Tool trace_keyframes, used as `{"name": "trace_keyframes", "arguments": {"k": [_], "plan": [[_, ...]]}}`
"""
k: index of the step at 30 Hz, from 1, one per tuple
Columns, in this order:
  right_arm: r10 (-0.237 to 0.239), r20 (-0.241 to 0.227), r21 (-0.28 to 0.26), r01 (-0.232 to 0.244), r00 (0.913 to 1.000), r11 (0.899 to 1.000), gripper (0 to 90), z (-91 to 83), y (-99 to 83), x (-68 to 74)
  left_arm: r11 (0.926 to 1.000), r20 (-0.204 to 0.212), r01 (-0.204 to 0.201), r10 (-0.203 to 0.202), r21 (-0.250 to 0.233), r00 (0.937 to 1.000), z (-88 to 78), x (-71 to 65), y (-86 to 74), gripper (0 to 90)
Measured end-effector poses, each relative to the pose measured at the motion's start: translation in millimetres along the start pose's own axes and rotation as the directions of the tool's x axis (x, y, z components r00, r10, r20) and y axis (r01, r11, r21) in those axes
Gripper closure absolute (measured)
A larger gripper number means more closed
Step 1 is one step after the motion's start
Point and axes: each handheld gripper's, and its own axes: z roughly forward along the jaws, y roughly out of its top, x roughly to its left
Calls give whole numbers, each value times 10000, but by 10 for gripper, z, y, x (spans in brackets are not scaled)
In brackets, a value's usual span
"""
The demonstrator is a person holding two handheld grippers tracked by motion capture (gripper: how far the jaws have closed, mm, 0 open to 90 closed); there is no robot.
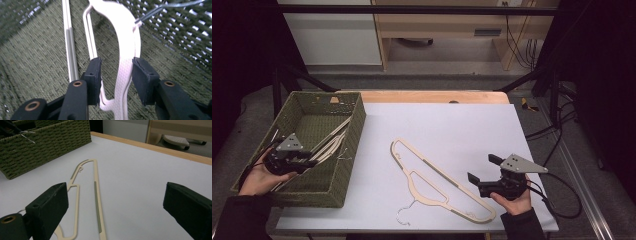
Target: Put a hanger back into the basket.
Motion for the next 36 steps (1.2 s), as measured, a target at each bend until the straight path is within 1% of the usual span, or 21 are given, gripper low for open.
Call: {"name": "trace_keyframes", "arguments": {"k": [3, 5, 6, 8, 10, 11, 13, 14, 16, 18, 20, 21, 23, 25, 27, 30, 31, 33, 34, 35, 36], "plan": [[-1, -6, -4, 1, 10000, 10000, 65, -6, 2, -3, 9999, -109, -27, 25, -168, 9999, -36, -5, 18, 588], [8, 2, -26, -8, 10000, 10000, 65, -9, 4, -3, 9992, -162, 18, -24, -393, 9999, -83, -12, 36, 570], [6, -2, -39, -6, 10000, 10000, 65, -11, 5, -4, 9980, -226, 148, -162, -613, 9996, -109, -21, 47, 554], [27, -14, -64, -27, 10000, 10000, 64, -16, 8, -2, 9923, -272, 353, -388, -1188, 9989, -164, -49, 76, 514], [25, -35, -94, -25, 10000, 10000, 62, -18, 11, 2, 9853, -372, 416, -484, -1656, 9981, -240, -75, 120, 441], [16, -56, -112, -17, 10000, 9999, 61, -18, 11, 4, 9771, -382, 565, -657, -2051, 9971, -281, -106, 151, 416], [11, -71, -143, -12, 10000, 9999, 60, -17, 14, 8, 9575, -357, 944, -1081, -2726, 9935, -323, -166, 199, 369], [-14, -76, -168, 13, 10000, 9999, 60, -16, 15, 9, 9431, -258, 1170, -1314, -3113, 9910, -342, -207, 227, 356], [5, -95, -186, -7, 10000, 9998, 59, -16, 18, 15, 9220, -157, 1309, -1466, -3643, 9891, -381, -286, 283, 293], [7, -122, -194, -10, 9999, 9998, 59, -16, 20, 18, 9068, -93, 1327, -1488, -4001, 9888, -404, -384, 345, 257], [-56, -205, -194, 52, 9998, 9998, 60, -16, 20, 17, 8940, -72, 1358, -1535, -4269, 9881, -417, -491, 412, 213], [-24, -202, -214, 20, 9998, 9998, 60, -12, 22, 20, 8854, -5, 1386, -1549, -4436, 9879, -416, -549, 444, 196], [82, -224, -208, -86, 9997, 9997, 59, -4, 22, 26, 8772, -14, 1359, -1538, -4604, 9881, -407, -668, 510, 168], [-13, -273, -176, 8, 9996, 9998, 58, -2, 19, 26, 8650, 147, 1456, -1580, -4802, 9873, -389, -783, 569, 150], [57, -277, -201, -62, 9996, 9998, 58, 5, 20, 39, 8526, 250, 1524, -1616, -4999, 9865, -360, -899, 613, 145], [20, -319, -175, -25, 9995, 9998, 58, 5, 18, 42, 8379, 602, 1786, -1725, -5157, 9832, -267, -1076, 663, 148], [22, -321, -163, -28, 9995, 9999, 58, 5, 18, 40, 8366, 695, 1847, -1740, -5157, 9823, -232, -1135, 680, 147], [29, -311, -177, -35, 9995, 9998, 58, 3, 18, 40, 8392, 878, 1879, -1665, -5103, 9821, -163, -1248, 713, 146], [28, -315, -195, -34, 9995, 9998, 58, 2, 18, 41, 8393, 942, 1879, -1626, -5101, 9822, -129, -1304, 729, 146], [51, -306, -219, -57, 9995, 9997, 58, 3, 19, 42, 8426, 1055, 1880, -1559, -5046, 9821, -96, -1359, 746, 146], [59, -305, -217, -65, 9995, 9997, 58, 3, 18, 42, 8432, 1145, 1895, -1523, -5031, 9817, -65, -1414, 761, 146]]}}
